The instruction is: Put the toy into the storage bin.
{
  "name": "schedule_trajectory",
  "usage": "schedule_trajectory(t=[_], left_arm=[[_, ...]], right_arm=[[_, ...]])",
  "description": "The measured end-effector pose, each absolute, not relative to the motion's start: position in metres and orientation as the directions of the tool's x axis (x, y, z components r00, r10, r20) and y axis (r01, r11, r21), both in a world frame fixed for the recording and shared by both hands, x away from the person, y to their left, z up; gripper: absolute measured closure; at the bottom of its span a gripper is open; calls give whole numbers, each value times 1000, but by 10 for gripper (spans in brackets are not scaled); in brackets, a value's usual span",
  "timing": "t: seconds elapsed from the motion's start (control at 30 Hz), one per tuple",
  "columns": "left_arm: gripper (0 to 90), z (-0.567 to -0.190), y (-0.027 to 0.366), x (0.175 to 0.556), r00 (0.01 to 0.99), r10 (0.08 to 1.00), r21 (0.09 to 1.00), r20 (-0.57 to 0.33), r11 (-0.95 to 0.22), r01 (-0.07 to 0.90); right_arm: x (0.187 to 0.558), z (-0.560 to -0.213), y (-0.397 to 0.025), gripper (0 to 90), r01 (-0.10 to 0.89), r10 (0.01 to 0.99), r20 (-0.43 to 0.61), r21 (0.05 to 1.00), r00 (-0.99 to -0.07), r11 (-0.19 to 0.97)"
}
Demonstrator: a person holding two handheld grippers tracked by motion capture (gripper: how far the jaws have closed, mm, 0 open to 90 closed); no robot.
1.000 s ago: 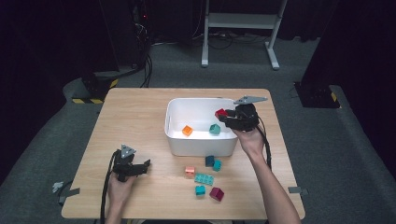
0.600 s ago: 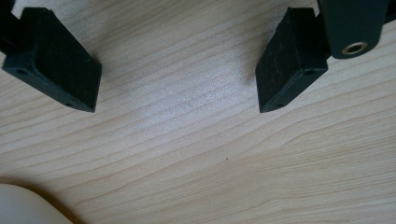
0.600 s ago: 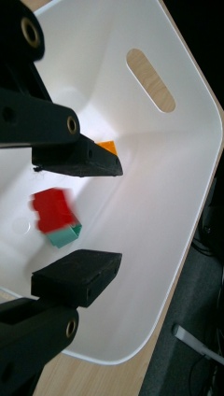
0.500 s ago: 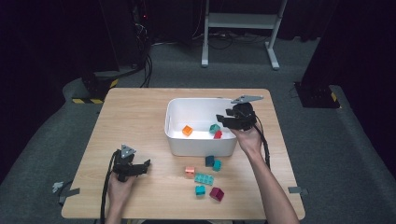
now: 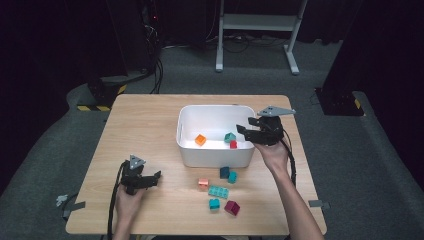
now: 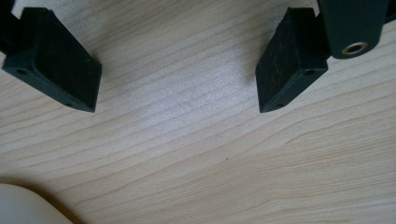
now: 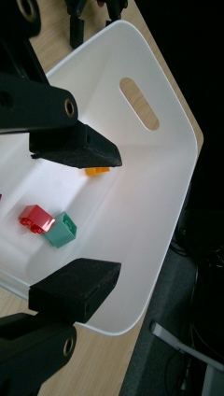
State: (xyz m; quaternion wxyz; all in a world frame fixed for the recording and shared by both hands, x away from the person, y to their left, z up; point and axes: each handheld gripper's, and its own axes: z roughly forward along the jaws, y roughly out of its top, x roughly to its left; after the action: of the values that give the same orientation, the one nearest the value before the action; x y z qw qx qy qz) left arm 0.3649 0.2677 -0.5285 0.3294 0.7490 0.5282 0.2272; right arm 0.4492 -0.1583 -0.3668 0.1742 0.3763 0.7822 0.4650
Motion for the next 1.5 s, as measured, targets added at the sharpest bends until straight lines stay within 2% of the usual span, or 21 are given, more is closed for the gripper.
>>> schedule_trajectory(t=[0.3, 0.8, 1.5], left_arm=[[144, -528, 268, 365, 338, 941, 733, -7, -225, 642], [144, -529, 268, 365, 337, 941, 733, -8, -224, 642], [144, -528, 267, 365, 336, 942, 733, -7, -224, 643]], right_arm=[[427, -363, -168, 441, 375, 743, 68, 892, -666, 254], [395, -368, -183, 449, 347, 751, 62, 910, -658, 228], [366, -399, -190, 447, 356, 744, 68, 904, -665, 236]])
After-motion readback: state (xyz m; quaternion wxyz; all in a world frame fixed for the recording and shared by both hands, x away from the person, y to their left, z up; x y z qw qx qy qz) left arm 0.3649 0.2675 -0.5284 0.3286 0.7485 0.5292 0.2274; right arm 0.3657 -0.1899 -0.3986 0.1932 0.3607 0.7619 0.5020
